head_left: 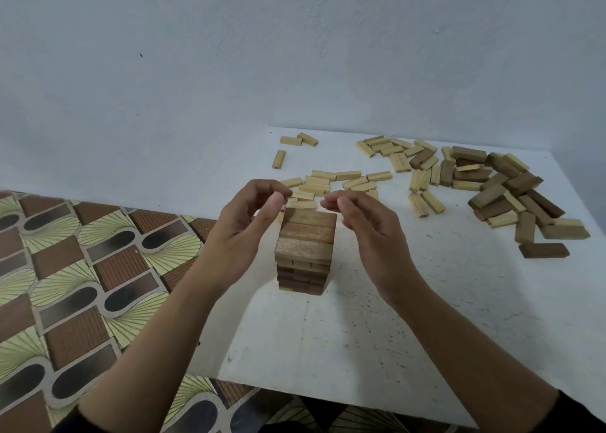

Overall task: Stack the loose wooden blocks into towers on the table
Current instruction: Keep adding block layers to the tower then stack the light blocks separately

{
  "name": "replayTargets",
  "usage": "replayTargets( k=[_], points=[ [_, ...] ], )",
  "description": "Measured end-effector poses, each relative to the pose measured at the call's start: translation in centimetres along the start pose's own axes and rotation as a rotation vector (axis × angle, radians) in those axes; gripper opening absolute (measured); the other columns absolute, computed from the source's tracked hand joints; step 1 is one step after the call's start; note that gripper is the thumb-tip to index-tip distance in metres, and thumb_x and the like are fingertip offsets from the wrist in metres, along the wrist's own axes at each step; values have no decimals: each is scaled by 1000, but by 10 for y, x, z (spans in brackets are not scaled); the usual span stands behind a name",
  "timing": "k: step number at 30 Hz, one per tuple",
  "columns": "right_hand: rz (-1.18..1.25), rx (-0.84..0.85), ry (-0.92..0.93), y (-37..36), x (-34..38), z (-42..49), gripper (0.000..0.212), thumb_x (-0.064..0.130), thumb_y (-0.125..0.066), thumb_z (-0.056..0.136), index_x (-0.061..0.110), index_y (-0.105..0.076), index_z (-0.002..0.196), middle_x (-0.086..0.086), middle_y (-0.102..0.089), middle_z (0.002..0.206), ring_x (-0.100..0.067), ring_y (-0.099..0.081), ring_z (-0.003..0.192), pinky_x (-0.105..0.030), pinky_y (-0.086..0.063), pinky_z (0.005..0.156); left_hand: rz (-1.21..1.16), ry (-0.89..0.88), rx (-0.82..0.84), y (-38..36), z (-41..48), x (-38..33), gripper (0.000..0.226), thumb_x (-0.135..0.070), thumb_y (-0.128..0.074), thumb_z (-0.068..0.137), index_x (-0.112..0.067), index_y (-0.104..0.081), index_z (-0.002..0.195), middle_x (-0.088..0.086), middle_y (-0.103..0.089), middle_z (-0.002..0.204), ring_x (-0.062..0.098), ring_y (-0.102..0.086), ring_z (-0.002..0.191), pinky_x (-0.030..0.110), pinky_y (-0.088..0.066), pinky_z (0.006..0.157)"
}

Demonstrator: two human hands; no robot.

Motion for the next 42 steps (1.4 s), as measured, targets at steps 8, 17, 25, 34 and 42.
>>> replayTargets(
  k=[8,17,25,34,42],
  points=[
    [-190,-88,101,26,7,4,13,16,-55,102,17,-67,97,9,-72,92,-12,-67,90,-33,-57,82,87,-134,-91,-7,16,-44,8,-18,-63,100,-25,-66,96,3,-65,89,15,-61,90,31,-42,84],
    [-336,-177,193,81,21,-7,10,15,-57,100,15,-67,96,10,-69,80,-12,-67,78,-17,-51,69,417,-432,79,-63,25,-101,9,-40,-63,93,-35,-64,101,-14,-60,86,13,-61,91,45,-47,87],
    [-473,-338,86,160,-6,-22,9,21,-59,100,21,-67,96,16,-69,83,-8,-66,81,-18,-48,66,237,-328,228,-163,28,-101,6,-33,-65,94,-34,-64,100,-11,-58,77,13,-60,84,23,-45,74],
    [-887,-430,-56,235,-64,-27,22,33,-52,98,21,-67,106,5,-66,108,-17,-57,106,-44,-46,94,279,-133,148,-268,70,-14,20,-22,-59,98,-30,-59,116,-12,-59,111,3,-52,103,24,-41,88],
    [-1185,-250,-40,260,-104,-10,47,36,-40,100,12,-59,135,-11,-56,142,-33,-45,138,-55,-39,106,755,-244,424,-341,116,3,58,-27,-38,100,-30,-25,156,-5,-24,160,24,-14,149,67,-21,109]
  ],
)
Point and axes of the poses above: each hand's wrist, its own z-axis towards the middle knuckle, its own y-axis out of the back of the hand, x = y × z, the point moved 4 cm from there along z, towards the middle knuckle
